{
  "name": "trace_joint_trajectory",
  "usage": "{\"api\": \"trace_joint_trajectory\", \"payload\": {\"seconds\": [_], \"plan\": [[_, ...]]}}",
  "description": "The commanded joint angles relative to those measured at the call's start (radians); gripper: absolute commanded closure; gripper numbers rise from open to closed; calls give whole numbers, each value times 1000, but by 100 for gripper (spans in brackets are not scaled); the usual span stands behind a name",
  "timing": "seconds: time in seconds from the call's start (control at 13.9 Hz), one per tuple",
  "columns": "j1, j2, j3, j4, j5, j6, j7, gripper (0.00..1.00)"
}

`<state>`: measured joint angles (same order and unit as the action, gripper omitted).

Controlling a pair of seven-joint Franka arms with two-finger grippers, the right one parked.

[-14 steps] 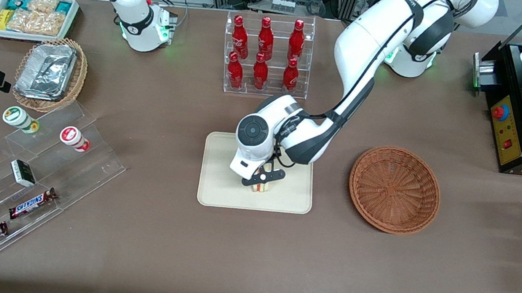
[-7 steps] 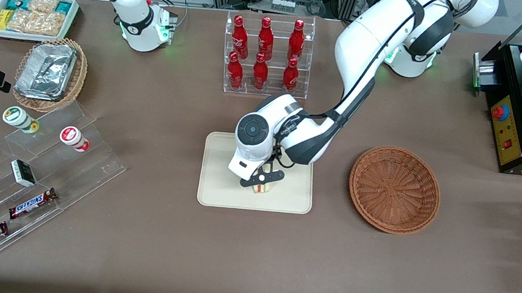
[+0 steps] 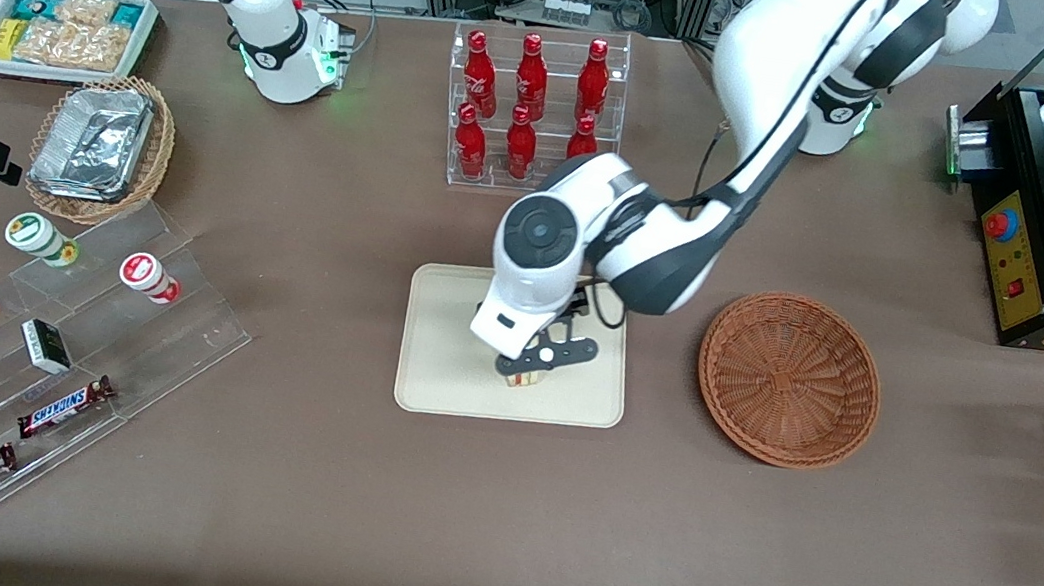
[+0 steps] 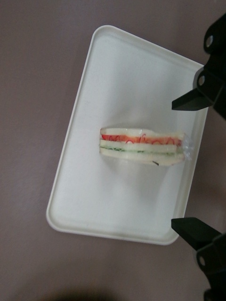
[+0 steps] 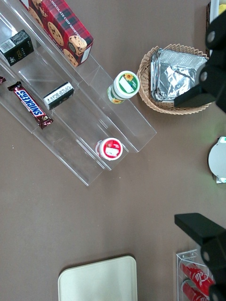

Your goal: Place sandwich from basket to tray

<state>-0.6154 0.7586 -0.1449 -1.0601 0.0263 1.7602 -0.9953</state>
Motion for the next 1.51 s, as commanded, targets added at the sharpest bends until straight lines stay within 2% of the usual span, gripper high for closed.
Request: {"api": "trace_joint_trajectory", "payload": {"seconds": [0.0,0.14,0.22,0.36,0.65,0.79,1.15,1.44], "plan": [[43,-64,7,-24,-14,-56,123,0],[81,-82,8,-31,9,-111,261,0],[86,-103,11,-55,51,-138,303,0],[156,-181,8,-177,93,-114,314,0],[273,-355,7,-432,83,14,516,0],[345,-438,7,-513,75,19,662,0],[473,-573,8,-636,49,-2,891,0],[555,-665,11,-643,10,-108,919,0]]}}
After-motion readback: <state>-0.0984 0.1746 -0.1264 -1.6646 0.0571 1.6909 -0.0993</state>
